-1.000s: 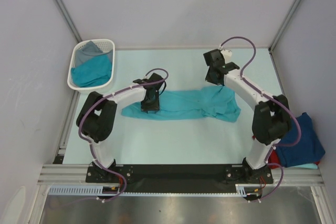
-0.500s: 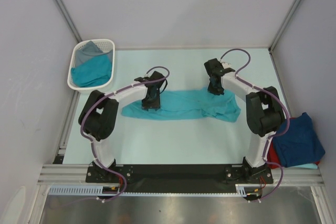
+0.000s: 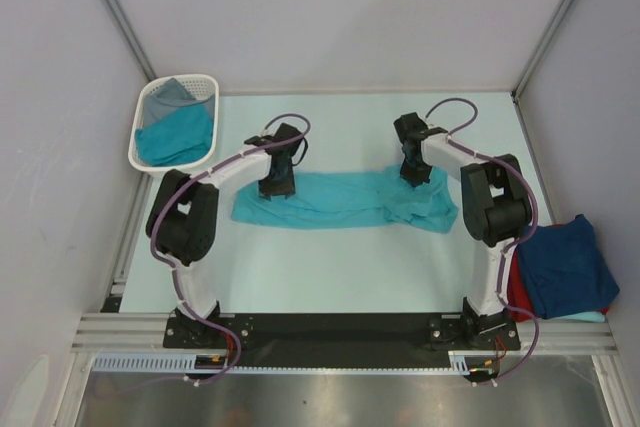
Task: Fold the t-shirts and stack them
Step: Fold the other side of the tshirt into a rectangle
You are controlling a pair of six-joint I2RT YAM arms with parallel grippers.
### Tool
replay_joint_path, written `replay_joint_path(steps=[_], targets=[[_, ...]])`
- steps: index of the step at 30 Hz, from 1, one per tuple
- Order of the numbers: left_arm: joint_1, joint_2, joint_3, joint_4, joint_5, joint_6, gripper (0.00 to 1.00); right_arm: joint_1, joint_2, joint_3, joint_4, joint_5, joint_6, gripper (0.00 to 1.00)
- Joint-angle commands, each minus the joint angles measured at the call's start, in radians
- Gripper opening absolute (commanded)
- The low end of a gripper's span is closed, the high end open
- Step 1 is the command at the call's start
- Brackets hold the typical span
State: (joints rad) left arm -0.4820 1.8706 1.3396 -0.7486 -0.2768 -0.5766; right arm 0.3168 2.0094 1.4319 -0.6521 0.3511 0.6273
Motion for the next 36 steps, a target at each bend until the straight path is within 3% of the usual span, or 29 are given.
replay_joint_path(steps=[1,7,18,30,31,32,36], targets=[[0.08,-0.09,0.036,-0.031,-0.065,-0.011,0.51,0.022,-0.086,-0.013,0.048,-0.026,0.0,0.08],[0.177,-0.068,0.082,-0.051,-0.07,-0.014,0.51,0.045,-0.11,-0.004,0.042,-0.023,-0.014,0.08],[0.21,0.088,0.202,-0.077,-0.038,0.017,0.49,0.093,-0.14,-0.008,0.049,-0.046,-0.026,0.08],[0.235,0.139,0.175,-0.069,-0.042,0.023,0.47,0.094,-0.152,-0.013,0.039,-0.044,-0.028,0.08],[0.235,0.122,0.167,-0.055,-0.041,0.021,0.47,0.096,-0.159,-0.013,0.034,-0.022,-0.028,0.1],[0.234,0.098,0.155,-0.045,-0.026,0.021,0.48,0.096,-0.185,-0.021,0.034,-0.011,-0.028,0.22],[0.223,-0.011,0.084,-0.017,0.002,0.021,0.52,0.09,-0.242,-0.056,0.031,0.022,-0.028,0.49]])
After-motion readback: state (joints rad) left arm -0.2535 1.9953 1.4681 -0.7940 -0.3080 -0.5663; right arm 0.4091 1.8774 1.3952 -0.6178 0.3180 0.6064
